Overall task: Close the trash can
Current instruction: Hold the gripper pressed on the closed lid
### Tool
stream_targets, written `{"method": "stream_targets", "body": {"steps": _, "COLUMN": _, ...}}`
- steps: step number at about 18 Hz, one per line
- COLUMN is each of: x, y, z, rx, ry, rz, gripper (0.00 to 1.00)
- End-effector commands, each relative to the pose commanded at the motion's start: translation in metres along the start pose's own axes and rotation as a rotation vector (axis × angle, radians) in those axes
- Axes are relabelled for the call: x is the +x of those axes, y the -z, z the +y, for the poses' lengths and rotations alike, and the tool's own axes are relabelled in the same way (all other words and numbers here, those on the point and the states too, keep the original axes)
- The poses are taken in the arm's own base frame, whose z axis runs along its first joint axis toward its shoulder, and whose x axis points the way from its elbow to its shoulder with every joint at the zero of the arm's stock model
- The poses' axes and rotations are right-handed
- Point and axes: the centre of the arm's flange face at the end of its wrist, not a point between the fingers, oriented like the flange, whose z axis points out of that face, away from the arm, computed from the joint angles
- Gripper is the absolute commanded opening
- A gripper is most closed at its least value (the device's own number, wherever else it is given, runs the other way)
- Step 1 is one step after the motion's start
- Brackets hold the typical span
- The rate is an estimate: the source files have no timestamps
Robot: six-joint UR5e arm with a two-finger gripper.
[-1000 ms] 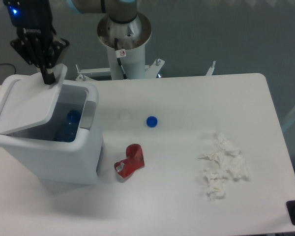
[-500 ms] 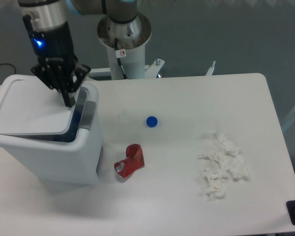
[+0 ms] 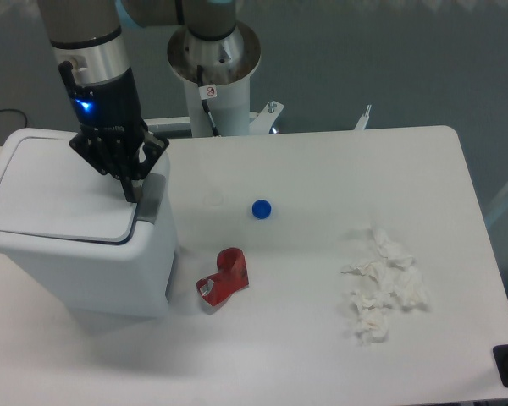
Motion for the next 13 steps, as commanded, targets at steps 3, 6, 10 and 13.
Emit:
{"method": "stream_targets", "body": {"steps": 3, "x": 0.0034, "y": 0.0029, "z": 0.0002, "rx": 0.005, "ry": -0.004, "rz": -0.001, "gripper": 0.00}}
{"method": "stream_targets", "body": {"steps": 6, "x": 0.0060, "y": 0.0043, "z": 0.0000, "rx": 0.007, "ry": -0.008, "rz": 0.000, "gripper": 0.00}}
{"method": "stream_targets", "body": {"steps": 10, "x": 0.0071, "y": 0.0002, "z": 0.0022, "rx": -0.001, "ry": -0.009, "rz": 0.003, "gripper": 0.00}}
{"method": "stream_targets", "body": {"steps": 13, "x": 0.0083, "y": -0.0047, "z": 0.0049, "rx": -0.012, "ry": -0.011, "rz": 0.006, "gripper": 0.00}}
